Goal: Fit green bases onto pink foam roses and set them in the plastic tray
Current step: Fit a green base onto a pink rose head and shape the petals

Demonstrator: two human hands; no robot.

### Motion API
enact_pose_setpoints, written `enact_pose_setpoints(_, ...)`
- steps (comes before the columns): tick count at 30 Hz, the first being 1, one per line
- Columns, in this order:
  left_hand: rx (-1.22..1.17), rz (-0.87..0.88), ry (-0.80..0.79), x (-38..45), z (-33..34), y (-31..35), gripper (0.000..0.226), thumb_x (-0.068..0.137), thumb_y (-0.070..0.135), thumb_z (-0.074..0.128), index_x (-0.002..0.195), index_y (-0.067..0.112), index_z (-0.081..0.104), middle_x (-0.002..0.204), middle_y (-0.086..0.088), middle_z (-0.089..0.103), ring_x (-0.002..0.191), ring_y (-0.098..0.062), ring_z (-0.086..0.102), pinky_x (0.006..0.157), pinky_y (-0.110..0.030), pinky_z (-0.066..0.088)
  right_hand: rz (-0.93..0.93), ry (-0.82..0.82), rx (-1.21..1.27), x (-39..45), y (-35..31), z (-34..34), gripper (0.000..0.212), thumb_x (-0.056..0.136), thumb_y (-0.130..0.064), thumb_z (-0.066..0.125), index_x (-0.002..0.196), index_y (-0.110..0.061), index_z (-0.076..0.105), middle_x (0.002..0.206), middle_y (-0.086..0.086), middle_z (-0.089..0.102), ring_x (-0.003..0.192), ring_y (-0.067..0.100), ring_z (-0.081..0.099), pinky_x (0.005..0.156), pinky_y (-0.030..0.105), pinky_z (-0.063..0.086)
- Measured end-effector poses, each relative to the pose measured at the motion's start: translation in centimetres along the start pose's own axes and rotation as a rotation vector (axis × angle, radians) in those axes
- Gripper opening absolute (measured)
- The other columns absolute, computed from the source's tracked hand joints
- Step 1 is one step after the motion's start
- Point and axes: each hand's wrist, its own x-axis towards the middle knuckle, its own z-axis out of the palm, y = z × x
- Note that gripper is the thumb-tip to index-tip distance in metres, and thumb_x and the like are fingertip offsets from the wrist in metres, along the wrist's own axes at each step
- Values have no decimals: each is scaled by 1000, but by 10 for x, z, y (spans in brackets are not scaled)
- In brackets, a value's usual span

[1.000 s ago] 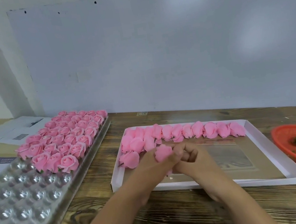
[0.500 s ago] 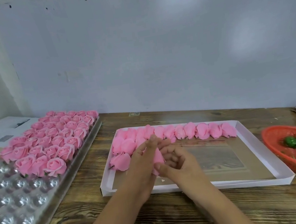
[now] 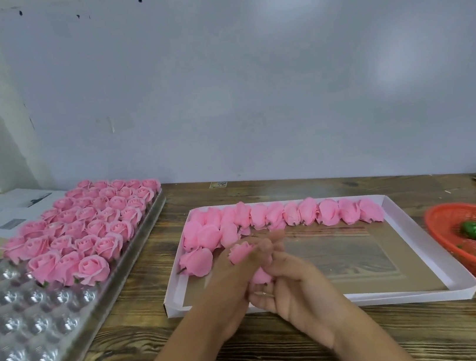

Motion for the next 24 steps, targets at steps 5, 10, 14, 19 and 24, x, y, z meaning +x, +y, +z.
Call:
enact_pose_setpoints(5, -59, 71, 26, -1, 4, 5, 70, 62, 62, 87, 119, 23, 70, 128, -5, 70, 125, -18, 62, 97, -33, 56, -12, -9, 86, 0, 3, -1, 38, 85, -11, 61, 122, -1, 59, 102, 15, 67, 79, 19, 64, 80, 33, 54)
enact_pose_setpoints(10, -9, 27, -107, -4, 7, 6, 86, 58, 63, 88, 127, 16, 66, 127, -24, 63, 123, -32, 61, 103, -50, 52, -131, 15, 63, 0, 0, -1, 60, 78, -18, 71, 132, 2, 54, 117, 24, 59, 105, 31, 54, 98, 47, 41)
enact_pose_setpoints(14, 42, 16, -69, -4, 4, 3, 63, 72, 45, 82, 128, 21, 66, 128, -8, 68, 124, -22, 62, 103, -42, 53, -100, 44, -6, -1, 1, 1, 69, 76, -20, 76, 135, 5, 48, 123, 24, 60, 110, 33, 53, 99, 46, 43)
enact_pose_setpoints(19, 48, 25, 8, -7, 8, 4, 36, 86, 43, 70, 115, 23, 75, 120, -12, 72, 115, -18, 68, 88, -30, 58, -53, 63, -30, 0, 0, 2, 54, 85, -13, 61, 134, 4, 49, 121, 22, 60, 107, 33, 51, 95, 43, 44)
enact_pose_setpoints(24, 68, 40, 86, -4, 9, 1, 34, 90, 43, 61, 115, 27, 76, 121, -3, 73, 120, -17, 65, 101, -40, 54, -70, 72, -54, 1, 3, 5, 44, 86, -11, 65, 126, 5, 54, 104, 17, 59, 95, 27, 54, 87, 37, 51)
